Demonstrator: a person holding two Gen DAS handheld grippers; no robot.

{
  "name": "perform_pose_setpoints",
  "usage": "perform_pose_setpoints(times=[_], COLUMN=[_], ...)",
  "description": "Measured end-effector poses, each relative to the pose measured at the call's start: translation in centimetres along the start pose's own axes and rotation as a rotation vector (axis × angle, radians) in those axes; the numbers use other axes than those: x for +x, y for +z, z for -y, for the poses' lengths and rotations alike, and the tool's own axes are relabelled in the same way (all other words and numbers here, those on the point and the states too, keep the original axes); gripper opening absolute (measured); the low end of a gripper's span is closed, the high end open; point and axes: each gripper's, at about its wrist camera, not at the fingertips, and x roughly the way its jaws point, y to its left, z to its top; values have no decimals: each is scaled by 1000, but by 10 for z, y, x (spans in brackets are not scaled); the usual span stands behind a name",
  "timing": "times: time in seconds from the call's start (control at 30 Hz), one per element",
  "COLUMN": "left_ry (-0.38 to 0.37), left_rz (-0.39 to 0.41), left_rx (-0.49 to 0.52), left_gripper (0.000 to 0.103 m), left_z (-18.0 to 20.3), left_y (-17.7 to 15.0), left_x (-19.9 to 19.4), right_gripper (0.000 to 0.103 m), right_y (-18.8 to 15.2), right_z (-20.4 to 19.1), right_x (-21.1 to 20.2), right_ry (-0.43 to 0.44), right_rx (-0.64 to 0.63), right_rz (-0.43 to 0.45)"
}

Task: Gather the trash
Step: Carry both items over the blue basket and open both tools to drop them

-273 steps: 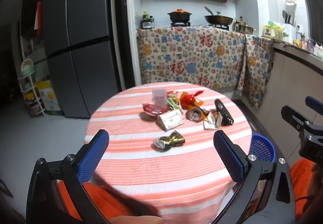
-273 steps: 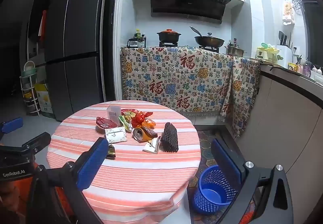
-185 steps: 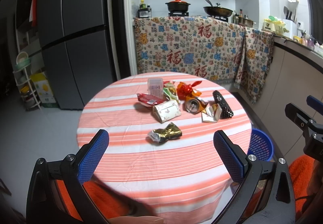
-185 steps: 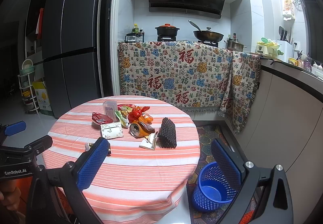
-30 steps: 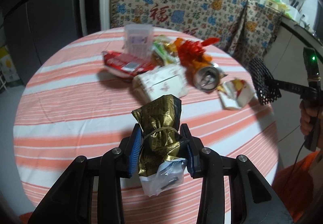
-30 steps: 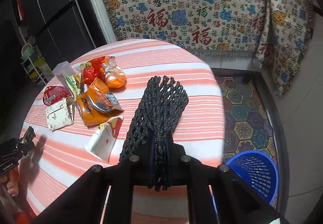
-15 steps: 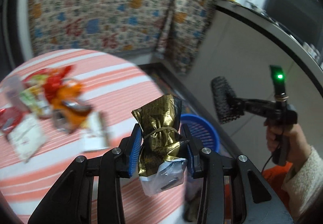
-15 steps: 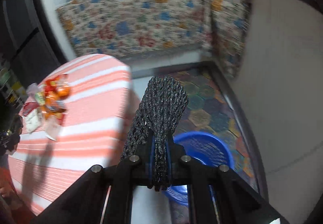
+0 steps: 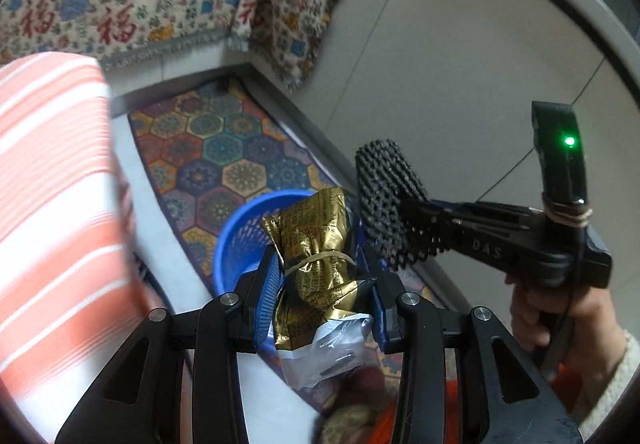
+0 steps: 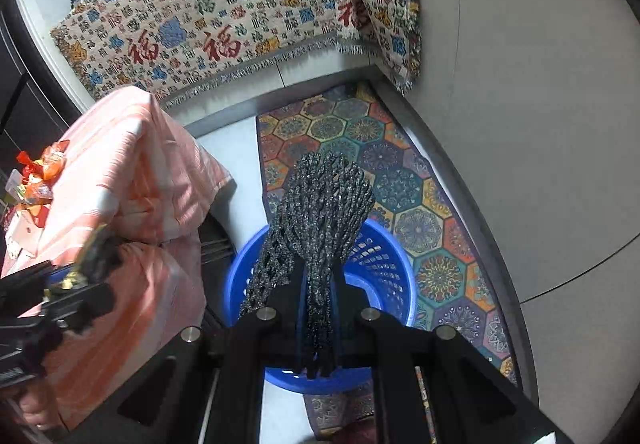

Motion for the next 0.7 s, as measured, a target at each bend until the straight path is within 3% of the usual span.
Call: perform_pose_setpoints(times=[0.23, 0.4, 0.47, 0.53, 0.7], left_ry=[10, 16, 15, 16, 11], left_rz=[-43, -57, -64, -64, -57], left_rx=[12, 51, 56, 52, 37], left_gripper=[44, 53, 56, 60, 67], left_z=[1, 9, 8, 6, 2], left_y=[-2, -9, -9, -8, -5], left_x=[39, 54, 59, 64, 66], right_gripper=[13, 13, 19, 40, 40], right_y=[-3, 2, 5, 6, 6], right_z=[17, 31, 35, 38, 37], right_x=[31, 42, 48, 51, 56], right_ry=[15, 27, 28, 25, 37], right_rx=[44, 104, 128, 148, 155], right_rz=[-73, -77, -84, -91, -105])
